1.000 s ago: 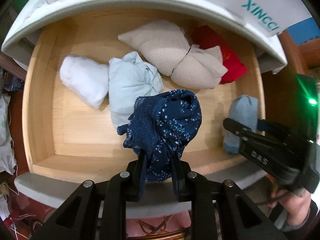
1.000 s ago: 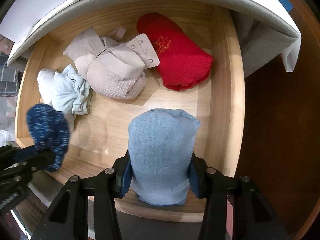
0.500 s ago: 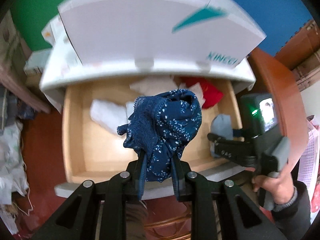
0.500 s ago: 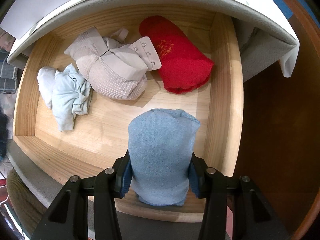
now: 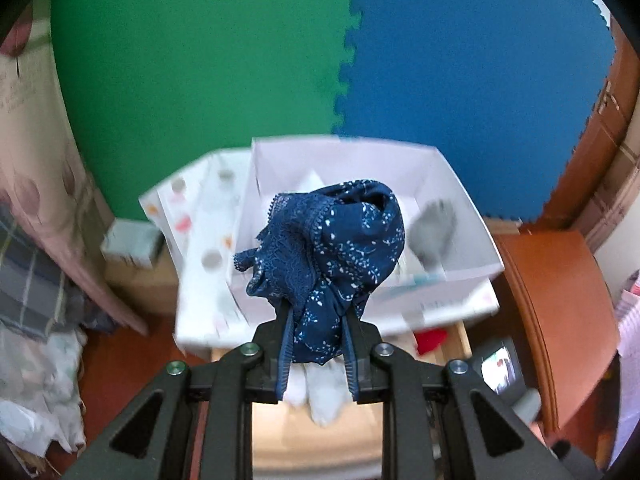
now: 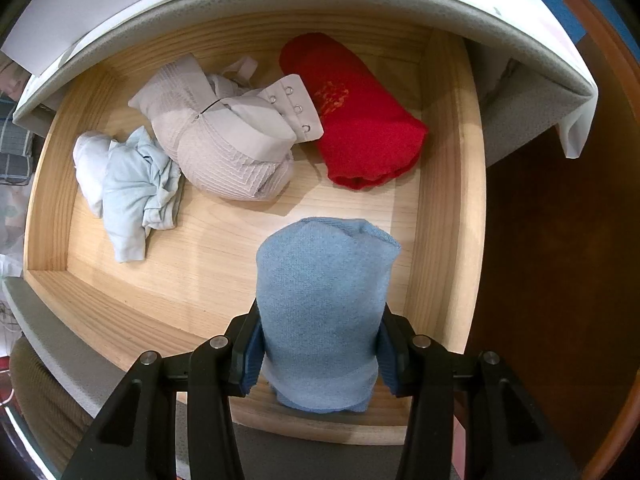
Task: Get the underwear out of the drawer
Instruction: 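Lift the navy underwear up over the white box with the left gripper, then lower the navy underwear into the white box and open the left gripper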
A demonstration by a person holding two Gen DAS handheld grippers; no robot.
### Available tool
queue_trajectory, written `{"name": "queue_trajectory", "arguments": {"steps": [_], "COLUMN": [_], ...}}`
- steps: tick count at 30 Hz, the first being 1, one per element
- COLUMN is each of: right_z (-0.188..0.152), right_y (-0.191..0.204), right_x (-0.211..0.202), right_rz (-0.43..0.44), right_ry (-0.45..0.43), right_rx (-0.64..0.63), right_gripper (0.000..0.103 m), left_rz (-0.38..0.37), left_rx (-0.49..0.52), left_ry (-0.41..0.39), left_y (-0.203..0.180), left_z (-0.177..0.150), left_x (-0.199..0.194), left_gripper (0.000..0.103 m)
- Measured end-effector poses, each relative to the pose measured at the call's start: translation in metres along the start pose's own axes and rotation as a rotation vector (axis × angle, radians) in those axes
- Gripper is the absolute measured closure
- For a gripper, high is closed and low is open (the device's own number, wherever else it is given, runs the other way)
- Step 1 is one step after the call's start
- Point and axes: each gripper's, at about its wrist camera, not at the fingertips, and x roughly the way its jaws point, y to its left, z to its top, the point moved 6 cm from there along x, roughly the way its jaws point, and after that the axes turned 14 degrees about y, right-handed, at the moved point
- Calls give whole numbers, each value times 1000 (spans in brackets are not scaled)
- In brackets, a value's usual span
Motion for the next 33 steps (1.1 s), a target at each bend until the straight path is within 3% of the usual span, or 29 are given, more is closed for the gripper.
{"name": "queue_trajectory", "arguments": {"steps": [5, 13, 21, 29, 33], "right_z": [0, 0, -1, 1, 2], "right_y": [1, 0, -1, -1, 0], "right_x": [0, 1, 1, 1, 2], "right_rz": [-4, -4, 1, 1, -1], "right_ry": [-3, -4, 1, 2, 3], "right_rx": [2, 6, 7, 2, 2], "right_gripper": [59, 59, 59, 59, 59], "left_rz": [43, 95, 135, 149, 160], "left_rx": [5, 25, 50, 13, -7], "left_ry": [-53, -16, 70, 109, 105], "left_y": [4, 4, 0, 3, 7], "left_z": [39, 75, 77, 73, 73], "left_x": [8, 54, 104, 121, 115], "left_gripper": [81, 81, 81, 77, 64]}}
